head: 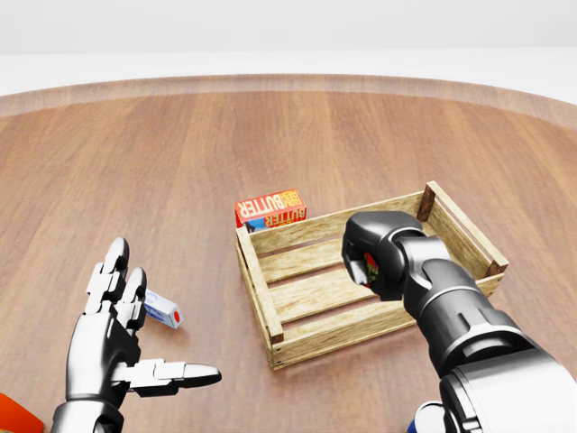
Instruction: Pick up the tomato sauce, and put it in the wooden tray.
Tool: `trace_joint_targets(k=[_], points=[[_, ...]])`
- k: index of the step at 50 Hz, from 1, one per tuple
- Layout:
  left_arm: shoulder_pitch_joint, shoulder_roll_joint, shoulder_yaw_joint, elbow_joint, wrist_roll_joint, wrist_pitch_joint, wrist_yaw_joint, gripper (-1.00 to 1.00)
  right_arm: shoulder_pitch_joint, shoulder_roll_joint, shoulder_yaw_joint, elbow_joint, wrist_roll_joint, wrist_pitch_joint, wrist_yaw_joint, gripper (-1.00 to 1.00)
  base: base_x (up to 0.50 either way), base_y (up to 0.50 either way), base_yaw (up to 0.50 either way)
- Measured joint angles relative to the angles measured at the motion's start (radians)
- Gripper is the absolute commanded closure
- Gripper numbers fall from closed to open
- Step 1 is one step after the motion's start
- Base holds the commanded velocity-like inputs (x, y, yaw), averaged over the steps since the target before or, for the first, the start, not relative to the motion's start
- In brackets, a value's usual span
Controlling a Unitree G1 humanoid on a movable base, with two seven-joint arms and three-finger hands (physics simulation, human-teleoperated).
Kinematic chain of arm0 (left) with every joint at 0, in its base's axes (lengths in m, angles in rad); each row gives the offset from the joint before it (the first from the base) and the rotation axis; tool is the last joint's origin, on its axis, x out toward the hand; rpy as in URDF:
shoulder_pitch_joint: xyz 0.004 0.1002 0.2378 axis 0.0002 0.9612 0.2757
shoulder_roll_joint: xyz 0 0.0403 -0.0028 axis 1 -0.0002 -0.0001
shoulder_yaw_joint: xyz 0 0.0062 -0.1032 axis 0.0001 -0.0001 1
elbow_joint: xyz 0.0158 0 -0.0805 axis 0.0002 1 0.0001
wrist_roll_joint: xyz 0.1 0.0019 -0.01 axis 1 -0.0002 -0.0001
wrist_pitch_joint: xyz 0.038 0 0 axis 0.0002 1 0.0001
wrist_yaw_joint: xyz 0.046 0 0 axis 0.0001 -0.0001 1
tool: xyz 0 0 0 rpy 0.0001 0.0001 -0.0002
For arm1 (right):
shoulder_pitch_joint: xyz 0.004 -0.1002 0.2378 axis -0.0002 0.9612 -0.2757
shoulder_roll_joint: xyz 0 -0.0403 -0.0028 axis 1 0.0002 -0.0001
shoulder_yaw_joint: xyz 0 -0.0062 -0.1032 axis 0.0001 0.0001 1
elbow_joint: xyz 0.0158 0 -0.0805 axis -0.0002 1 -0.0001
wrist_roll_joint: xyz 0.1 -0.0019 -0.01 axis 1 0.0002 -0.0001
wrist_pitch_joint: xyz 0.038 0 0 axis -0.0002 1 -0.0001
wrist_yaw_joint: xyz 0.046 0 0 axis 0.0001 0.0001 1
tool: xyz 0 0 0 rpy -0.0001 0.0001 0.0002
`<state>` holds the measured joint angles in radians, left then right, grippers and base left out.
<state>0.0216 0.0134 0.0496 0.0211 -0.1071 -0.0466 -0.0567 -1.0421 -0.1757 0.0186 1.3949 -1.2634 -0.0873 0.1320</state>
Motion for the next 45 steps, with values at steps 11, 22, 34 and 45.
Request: trace_joint_targets(k=[11, 22, 34, 45], points=[[-0.002, 0.001, 0.001, 0.004, -0.001, -0.001, -0.001, -1.0, 0.0, -0.001, -0.002, 0.0, -0.011, 0.0, 0.006, 1.0, 0.0, 0.0, 0.0], [-0.005, 0.001, 0.002, 0.008, -0.001, -0.003, -0.002, -1.0, 0.007, -0.001, -0.002, 0.001, -0.02, 0.0, 0.018, 1.0, 0.0, 0.0, 0.0], [-0.004, 0.001, 0.002, 0.009, -0.001, -0.005, -0.001, -1.0, 0.012, 0.001, -0.004, 0.001, -0.024, 0.0, 0.018, 1.0, 0.0, 0.0, 0.0], [-0.002, 0.001, 0.001, 0.007, 0.0, -0.006, -0.001, -1.0, 0.013, 0.003, -0.006, 0.002, -0.025, 0.0, 0.014, 1.0, 0.0, 0.0, 0.0]])
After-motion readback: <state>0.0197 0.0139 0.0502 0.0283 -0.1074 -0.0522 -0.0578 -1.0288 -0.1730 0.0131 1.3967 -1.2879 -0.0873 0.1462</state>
